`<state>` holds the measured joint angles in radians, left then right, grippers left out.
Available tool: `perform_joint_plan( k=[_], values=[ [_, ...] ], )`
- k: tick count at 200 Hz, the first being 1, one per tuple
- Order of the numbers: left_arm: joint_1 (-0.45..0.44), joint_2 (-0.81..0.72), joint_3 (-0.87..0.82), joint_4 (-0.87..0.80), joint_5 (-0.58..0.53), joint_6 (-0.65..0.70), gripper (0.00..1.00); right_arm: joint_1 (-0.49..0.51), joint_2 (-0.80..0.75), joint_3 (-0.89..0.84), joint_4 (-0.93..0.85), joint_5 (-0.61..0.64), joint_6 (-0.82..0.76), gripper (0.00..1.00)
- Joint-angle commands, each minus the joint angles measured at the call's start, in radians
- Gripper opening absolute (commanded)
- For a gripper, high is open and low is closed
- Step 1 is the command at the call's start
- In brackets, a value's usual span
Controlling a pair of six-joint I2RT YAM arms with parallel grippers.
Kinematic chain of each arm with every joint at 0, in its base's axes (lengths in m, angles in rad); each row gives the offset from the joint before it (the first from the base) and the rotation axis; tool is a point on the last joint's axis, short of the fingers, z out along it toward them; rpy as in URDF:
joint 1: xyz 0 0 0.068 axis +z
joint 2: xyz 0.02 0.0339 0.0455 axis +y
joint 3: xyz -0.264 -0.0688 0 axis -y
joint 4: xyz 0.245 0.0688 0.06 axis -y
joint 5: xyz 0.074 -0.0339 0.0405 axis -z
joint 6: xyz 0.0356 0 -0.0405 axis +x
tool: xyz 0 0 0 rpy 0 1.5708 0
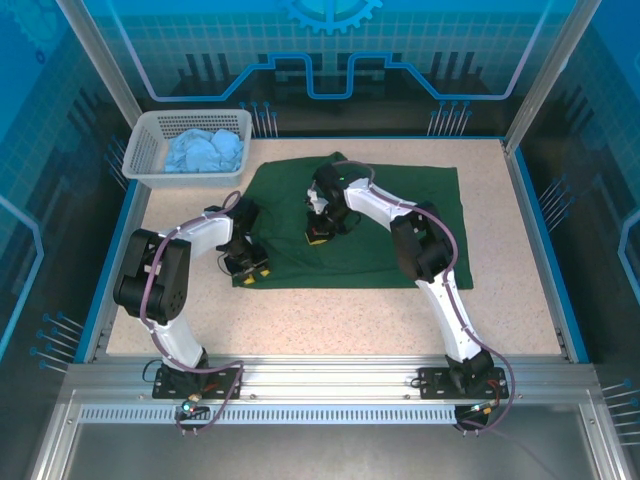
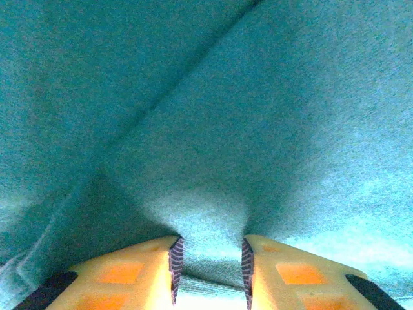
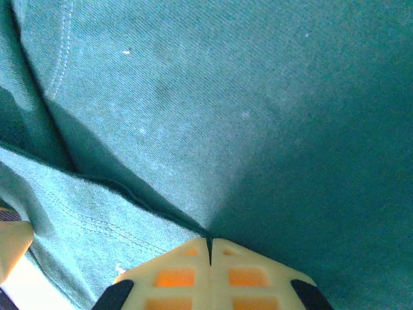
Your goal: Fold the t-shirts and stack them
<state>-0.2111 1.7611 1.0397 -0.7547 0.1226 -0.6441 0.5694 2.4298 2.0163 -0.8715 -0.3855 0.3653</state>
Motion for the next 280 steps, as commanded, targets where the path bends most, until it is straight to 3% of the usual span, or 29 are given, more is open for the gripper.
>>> perform_joint_plan(
  k=[1, 134, 166, 184, 240, 280],
  values=[
    [0.018, 0.006, 0.001, -0.067, -0.086, 0.017, 0.34, 0.006, -0.01, 0.02, -0.015, -0.003, 0.011, 0.0],
    [0.03, -0.027, -0.026, -0.094, -0.158, -0.013, 0.35, -0.037, -0.15, -0.151, 0.076, 0.039, 0.083, 0.0],
    [0.03, -0.035, -0.017, -0.1, -0.154, -0.024, 0.38, -0.065, -0.2, -0.205, 0.115, 0.027, 0.156, 0.18],
    [0.03, -0.043, 0.002, -0.109, -0.153, -0.028, 0.41, -0.091, -0.249, -0.252, 0.145, 0.024, 0.202, 0.36],
    [0.028, -0.085, 0.186, -0.199, -0.172, -0.023, 0.57, -0.197, -0.496, -0.483, 0.207, 0.051, 0.294, 0.37],
    [-0.043, -0.113, 0.296, -0.176, -0.093, -0.038, 0.51, -0.218, -0.705, -0.769, 0.227, 0.081, 0.354, 0.38]
  ],
)
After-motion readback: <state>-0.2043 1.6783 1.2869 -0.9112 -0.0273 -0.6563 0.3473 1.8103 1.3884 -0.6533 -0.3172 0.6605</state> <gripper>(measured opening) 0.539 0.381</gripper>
